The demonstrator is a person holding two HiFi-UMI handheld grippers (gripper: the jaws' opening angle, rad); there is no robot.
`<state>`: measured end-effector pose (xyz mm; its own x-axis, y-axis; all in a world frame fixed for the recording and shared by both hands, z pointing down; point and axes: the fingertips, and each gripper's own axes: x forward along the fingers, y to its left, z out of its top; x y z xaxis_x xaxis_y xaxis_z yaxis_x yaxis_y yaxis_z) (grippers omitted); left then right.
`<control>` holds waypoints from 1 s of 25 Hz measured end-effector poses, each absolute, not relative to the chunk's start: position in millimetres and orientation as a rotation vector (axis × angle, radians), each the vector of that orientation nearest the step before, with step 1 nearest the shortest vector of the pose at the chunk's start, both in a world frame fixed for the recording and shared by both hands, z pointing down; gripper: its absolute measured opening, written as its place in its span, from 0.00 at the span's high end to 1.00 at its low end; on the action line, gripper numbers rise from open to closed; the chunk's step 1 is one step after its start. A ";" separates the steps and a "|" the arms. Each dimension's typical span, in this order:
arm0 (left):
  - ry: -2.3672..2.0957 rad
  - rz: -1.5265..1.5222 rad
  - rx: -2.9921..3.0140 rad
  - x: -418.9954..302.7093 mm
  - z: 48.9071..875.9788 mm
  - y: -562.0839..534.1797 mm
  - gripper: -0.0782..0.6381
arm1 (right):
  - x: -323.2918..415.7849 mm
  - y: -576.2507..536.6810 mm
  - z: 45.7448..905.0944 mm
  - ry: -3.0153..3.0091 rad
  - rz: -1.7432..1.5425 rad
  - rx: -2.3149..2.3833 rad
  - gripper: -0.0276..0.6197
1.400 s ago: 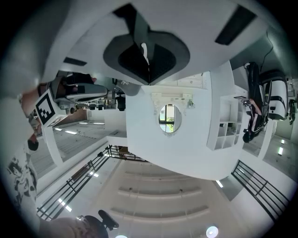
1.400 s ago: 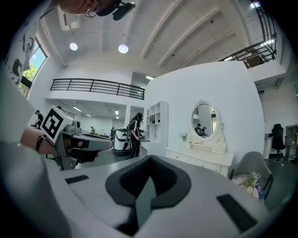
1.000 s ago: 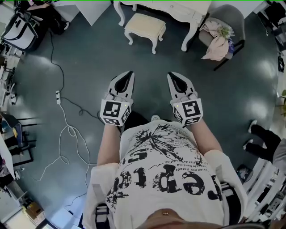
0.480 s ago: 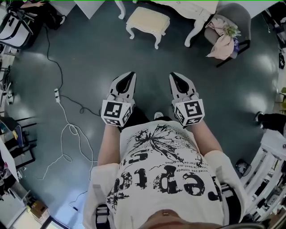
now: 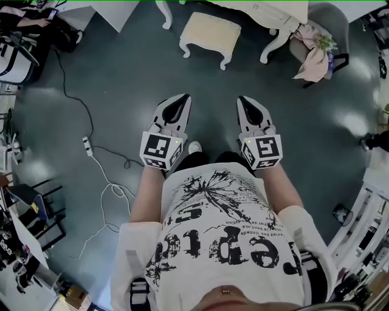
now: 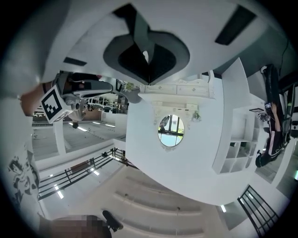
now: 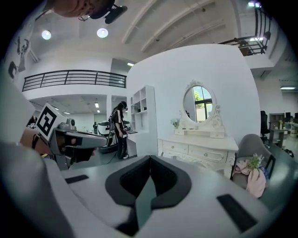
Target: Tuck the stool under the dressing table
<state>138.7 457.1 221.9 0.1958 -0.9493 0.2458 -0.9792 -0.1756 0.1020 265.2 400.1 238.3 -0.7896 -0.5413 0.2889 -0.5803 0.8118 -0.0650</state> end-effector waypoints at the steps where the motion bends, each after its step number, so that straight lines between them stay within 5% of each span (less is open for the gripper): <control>1: -1.830 0.190 2.245 130.4 222.9 453.2 0.86 | 256.8 396.1 240.6 -2.734 0.227 0.880 0.93; 10: -1.768 0.222 2.208 66.6 262.0 394.5 0.86 | 194.9 335.8 275.7 -2.677 0.269 0.934 0.93; 25: -1.748 0.259 2.202 -8.6 274.2 147.4 0.86 | 113.5 118.0 298.2 -2.662 0.379 0.885 0.93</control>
